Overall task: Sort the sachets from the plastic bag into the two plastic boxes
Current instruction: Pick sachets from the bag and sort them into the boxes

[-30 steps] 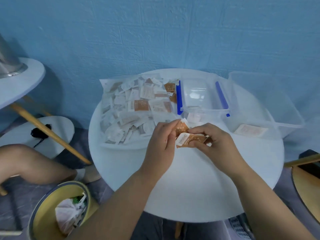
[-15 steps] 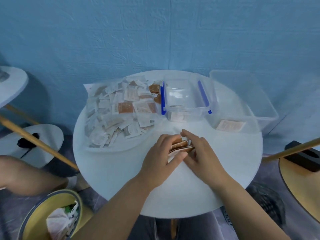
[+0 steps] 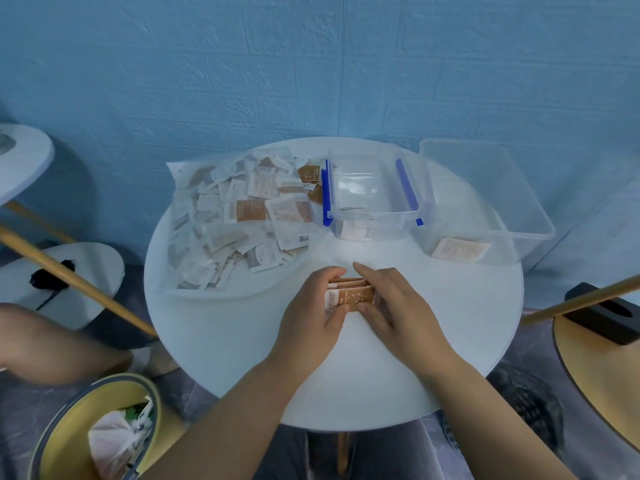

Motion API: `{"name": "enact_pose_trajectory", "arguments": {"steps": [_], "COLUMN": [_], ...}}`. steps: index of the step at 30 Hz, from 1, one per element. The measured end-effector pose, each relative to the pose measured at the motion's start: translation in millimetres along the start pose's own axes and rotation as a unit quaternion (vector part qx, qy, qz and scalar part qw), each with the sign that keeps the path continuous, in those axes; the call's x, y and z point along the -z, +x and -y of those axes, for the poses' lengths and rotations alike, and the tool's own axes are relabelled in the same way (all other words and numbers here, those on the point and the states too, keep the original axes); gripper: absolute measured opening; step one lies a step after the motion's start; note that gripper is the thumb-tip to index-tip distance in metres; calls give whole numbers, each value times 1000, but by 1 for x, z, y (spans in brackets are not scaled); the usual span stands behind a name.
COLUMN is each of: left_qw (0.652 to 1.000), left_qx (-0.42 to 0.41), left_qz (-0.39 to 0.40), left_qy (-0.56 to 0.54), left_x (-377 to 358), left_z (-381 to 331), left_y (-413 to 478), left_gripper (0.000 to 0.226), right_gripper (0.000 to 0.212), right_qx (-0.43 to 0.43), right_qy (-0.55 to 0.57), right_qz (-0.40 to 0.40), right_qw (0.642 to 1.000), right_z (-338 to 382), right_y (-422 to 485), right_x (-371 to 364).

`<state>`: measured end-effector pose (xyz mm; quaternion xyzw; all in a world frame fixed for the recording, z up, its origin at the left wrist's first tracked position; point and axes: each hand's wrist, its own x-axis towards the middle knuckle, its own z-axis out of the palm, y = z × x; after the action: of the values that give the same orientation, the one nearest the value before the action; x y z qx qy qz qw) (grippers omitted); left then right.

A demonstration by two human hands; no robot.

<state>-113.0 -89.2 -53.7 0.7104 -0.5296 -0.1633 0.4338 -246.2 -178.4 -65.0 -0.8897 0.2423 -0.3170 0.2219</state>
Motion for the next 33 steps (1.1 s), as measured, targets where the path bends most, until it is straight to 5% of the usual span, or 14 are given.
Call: {"name": "enact_pose_trajectory", "arguments": {"steps": [11, 17, 23, 33], "left_qw": [996, 991, 992, 992], "left_qx": [45, 15, -15, -115], "left_qz": [-24, -35, -14, 24], "left_qy": [72, 127, 124, 47], "left_x": [-4, -7, -7, -33], "left_z": [1, 2, 1, -58], "left_y": [-1, 0, 0, 52], "left_gripper": [54, 38, 29, 32], "right_gripper": [44, 45, 32, 37], "right_qx": [27, 15, -56, -77], "right_qy": [-25, -16, 111, 66], "right_qz": [30, 48, 69, 60], "right_qw": [999, 999, 990, 993], "right_z": [0, 2, 4, -11], "right_y": [-1, 0, 4, 24], "right_x": [-7, -5, 14, 106]}}
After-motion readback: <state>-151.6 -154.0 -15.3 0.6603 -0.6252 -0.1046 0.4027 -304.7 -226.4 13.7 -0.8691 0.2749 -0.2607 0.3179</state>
